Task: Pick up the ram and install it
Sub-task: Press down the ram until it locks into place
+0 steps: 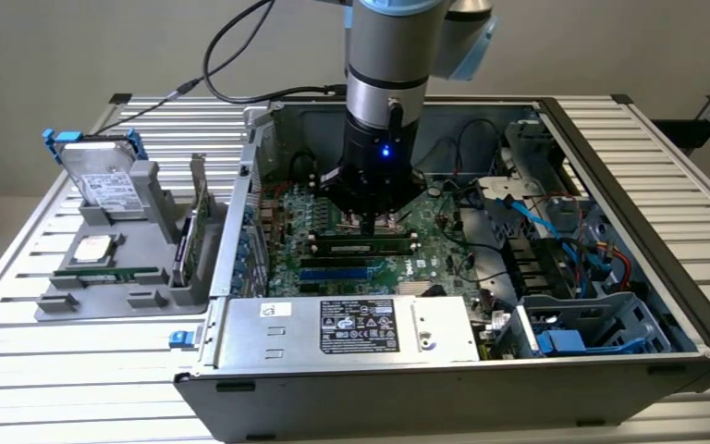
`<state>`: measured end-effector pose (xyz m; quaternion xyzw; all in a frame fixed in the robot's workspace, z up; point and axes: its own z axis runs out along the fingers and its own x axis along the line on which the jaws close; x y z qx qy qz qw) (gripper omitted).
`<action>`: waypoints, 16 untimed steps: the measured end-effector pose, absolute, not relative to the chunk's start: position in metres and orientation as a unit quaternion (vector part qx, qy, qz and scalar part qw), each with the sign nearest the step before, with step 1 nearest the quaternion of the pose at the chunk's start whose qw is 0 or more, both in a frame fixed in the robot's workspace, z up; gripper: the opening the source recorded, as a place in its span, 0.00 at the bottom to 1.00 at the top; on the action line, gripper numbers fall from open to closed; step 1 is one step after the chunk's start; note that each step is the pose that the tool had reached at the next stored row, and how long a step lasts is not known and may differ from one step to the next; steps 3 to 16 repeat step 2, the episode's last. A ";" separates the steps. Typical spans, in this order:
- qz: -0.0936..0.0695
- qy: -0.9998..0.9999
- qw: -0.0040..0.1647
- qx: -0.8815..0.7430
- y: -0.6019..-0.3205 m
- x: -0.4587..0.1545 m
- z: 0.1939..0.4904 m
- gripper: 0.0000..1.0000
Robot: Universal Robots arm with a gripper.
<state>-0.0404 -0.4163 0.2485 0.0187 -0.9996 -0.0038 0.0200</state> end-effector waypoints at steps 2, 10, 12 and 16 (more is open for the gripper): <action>-0.004 -1.000 0.020 0.019 -0.416 -0.040 0.249 0.10; -0.004 -1.000 0.020 0.019 -0.416 -0.040 0.249 0.10; -0.004 -1.000 0.020 0.019 -0.416 -0.040 0.249 0.10; -0.004 -1.000 0.020 0.019 -0.416 -0.040 0.249 0.10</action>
